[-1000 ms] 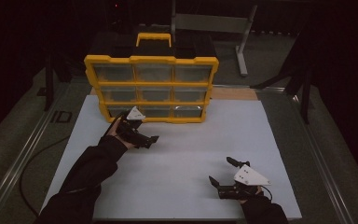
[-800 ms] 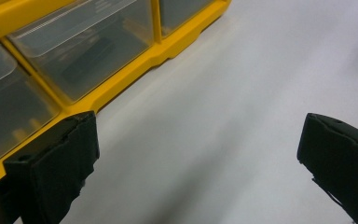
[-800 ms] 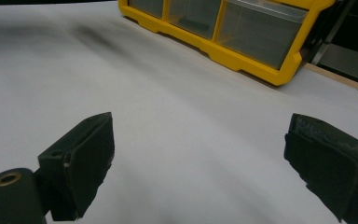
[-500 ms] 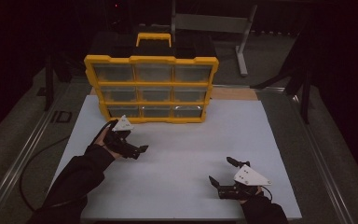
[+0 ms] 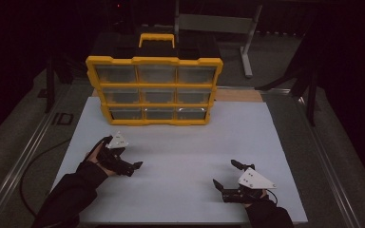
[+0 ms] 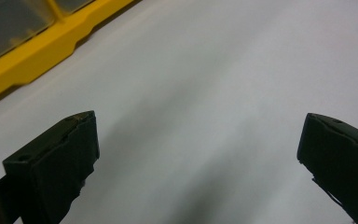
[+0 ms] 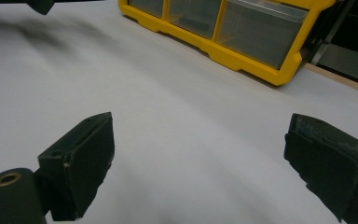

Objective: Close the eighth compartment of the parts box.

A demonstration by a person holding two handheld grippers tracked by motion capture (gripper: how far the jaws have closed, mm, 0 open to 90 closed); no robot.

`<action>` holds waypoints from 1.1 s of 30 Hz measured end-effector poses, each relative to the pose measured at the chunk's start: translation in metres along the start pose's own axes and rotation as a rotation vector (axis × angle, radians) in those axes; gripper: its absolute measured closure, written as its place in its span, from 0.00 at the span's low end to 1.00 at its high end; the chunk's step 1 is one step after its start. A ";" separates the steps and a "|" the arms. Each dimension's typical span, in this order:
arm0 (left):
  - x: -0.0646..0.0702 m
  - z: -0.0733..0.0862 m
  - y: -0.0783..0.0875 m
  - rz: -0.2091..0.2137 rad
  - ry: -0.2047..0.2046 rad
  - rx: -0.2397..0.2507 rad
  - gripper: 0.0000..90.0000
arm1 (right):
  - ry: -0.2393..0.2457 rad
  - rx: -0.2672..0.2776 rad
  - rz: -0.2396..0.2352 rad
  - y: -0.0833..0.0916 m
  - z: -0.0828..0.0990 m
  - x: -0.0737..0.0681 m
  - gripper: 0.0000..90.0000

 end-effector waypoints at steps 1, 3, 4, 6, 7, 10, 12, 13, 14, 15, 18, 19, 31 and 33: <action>0.000 0.002 0.001 -0.002 0.004 0.000 0.00 | 0.002 -0.001 0.000 0.000 0.000 0.000 0.10; 0.000 0.007 0.002 -0.008 0.011 0.003 0.00 | 0.003 -0.001 0.001 0.000 0.000 0.000 0.10; -0.001 0.010 0.004 -0.015 0.011 0.005 0.00 | 0.003 -0.001 0.001 0.000 0.000 0.000 0.10; -0.001 0.013 0.005 -0.013 0.020 0.007 0.00 | 0.004 -0.003 0.001 0.000 0.000 0.000 0.10; -0.002 0.015 0.007 -0.015 0.021 0.009 0.00 | 0.003 -0.003 0.001 0.000 0.000 0.000 0.10; -0.002 0.020 0.010 -0.023 0.026 0.011 0.00 | 0.004 -0.003 0.001 0.000 0.000 0.000 0.10; -0.003 0.023 0.012 -0.036 0.026 0.011 0.00 | 0.004 -0.003 0.001 -0.001 0.000 0.000 0.10; -0.003 0.023 0.012 -0.036 0.026 0.011 0.00 | 0.004 -0.003 0.001 -0.001 0.000 0.000 0.10; -0.003 0.023 0.012 -0.036 0.026 0.011 0.00 | 0.003 -0.004 0.001 -0.001 0.000 0.000 0.10; -0.004 0.029 0.015 -0.036 0.040 0.019 0.00 | 0.002 -0.005 0.001 -0.001 0.001 0.000 0.10; -0.004 0.035 0.016 -0.044 0.045 0.016 0.00 | 0.003 -0.005 0.001 -0.001 0.001 0.000 0.10; -0.004 0.036 0.017 -0.046 0.048 0.015 0.00 | 0.003 -0.005 0.001 -0.001 0.001 0.000 0.10; -0.004 0.057 0.023 -0.064 0.101 0.031 0.00 | 0.001 -0.004 0.003 0.000 0.001 0.000 0.10; -0.004 0.059 0.024 -0.083 0.099 0.026 0.00 | 0.000 -0.007 0.003 0.000 0.001 0.000 0.10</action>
Point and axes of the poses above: each handheld gripper's, and its own axes: y roughly backward along the jaws, z roughly out of its underside, x roughly to its right, the point moved 7 cm from there along -y, roughly forward along the jaws, and after that the axes turned 4 degrees about z, right-handed, at the moved point
